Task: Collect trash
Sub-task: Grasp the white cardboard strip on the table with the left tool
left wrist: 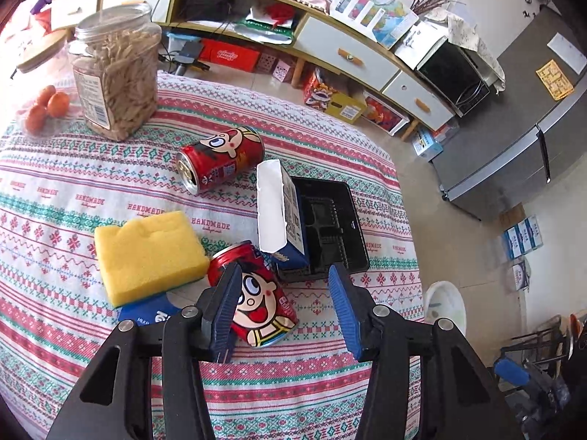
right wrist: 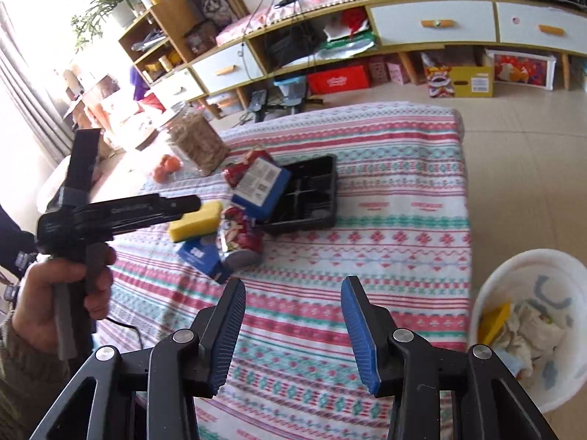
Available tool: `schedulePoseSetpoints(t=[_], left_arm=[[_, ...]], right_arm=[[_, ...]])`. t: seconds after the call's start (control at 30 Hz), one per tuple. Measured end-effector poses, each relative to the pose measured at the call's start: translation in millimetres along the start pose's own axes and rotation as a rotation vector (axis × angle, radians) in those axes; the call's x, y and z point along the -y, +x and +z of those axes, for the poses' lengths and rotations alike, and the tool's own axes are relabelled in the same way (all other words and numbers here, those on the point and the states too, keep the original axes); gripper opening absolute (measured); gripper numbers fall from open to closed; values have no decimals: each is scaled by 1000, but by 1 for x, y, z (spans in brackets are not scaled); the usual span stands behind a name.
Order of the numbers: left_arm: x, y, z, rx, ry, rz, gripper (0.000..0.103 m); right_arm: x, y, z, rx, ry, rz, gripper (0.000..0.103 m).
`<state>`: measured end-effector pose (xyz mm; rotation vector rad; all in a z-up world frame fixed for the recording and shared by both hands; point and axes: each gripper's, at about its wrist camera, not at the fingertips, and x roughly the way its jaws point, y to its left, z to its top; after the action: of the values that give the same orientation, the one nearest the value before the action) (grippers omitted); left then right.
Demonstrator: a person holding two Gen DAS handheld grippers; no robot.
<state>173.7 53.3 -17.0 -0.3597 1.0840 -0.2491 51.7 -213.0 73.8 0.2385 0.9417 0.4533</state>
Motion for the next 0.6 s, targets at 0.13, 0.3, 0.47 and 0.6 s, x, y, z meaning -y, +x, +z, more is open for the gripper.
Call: schedulePoseSetpoints(t=[0.13,0.3,0.47,0.6], left_arm=[[-8,25,14,-19,-7,1,52],[-12,46,25,-30,-17,11,52],[-11,57,28,-15,-15,-21,51],[-12,60,26,-12,-12,-31,19]], right_arm=[[-17,24,1,-33,0,-8,51],[-11,63,-4,-89,11,-86,51],[2,88,-8,-137,24,-136,51],[8,101,-5,-143,50,-137,51]])
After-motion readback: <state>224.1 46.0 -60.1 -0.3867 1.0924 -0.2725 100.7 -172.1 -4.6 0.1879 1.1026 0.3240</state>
